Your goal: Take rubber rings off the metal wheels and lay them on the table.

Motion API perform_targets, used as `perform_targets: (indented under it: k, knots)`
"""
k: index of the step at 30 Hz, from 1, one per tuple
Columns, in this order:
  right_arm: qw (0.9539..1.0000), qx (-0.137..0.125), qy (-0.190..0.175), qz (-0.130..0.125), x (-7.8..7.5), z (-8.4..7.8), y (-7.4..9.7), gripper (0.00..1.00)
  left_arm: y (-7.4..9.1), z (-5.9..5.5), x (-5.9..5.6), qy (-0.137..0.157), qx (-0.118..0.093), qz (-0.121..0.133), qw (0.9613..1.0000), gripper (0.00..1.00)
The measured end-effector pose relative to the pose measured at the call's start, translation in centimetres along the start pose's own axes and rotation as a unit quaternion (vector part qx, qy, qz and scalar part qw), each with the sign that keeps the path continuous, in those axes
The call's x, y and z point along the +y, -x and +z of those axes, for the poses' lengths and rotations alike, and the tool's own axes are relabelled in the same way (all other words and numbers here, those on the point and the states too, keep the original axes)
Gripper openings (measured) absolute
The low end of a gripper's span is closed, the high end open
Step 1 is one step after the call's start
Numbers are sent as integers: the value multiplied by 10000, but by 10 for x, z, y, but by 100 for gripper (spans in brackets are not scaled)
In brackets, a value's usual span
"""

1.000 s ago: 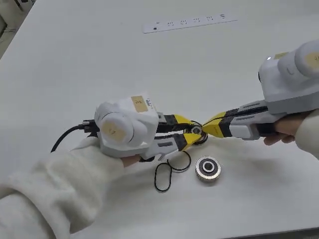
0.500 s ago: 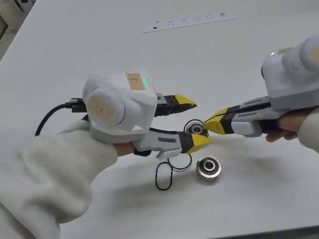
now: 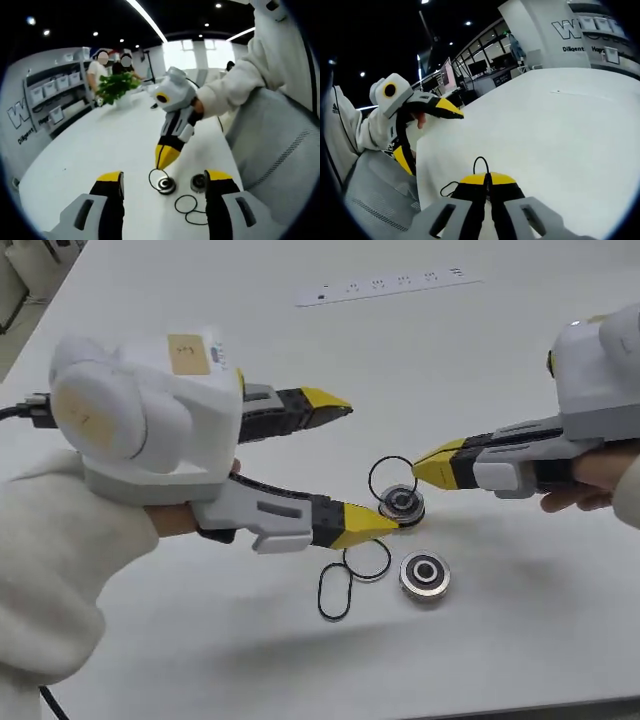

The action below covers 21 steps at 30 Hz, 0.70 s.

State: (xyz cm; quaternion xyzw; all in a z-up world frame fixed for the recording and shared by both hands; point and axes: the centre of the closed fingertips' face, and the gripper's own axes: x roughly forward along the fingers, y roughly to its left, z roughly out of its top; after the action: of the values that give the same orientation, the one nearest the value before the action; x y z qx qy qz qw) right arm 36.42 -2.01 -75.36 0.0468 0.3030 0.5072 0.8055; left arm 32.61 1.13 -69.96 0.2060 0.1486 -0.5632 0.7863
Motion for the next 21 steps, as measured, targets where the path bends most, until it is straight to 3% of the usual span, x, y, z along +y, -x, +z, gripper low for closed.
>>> perform_targets:
  k: [11,21]
  knots:
    - [9999,-98,100,86,12,11,1,0,30,2,-9,-7,124,-27,9999,78]
    - [9994,-54,194,274,30,12,-6,0,48,-19,-18,292,238,94,9992,82]
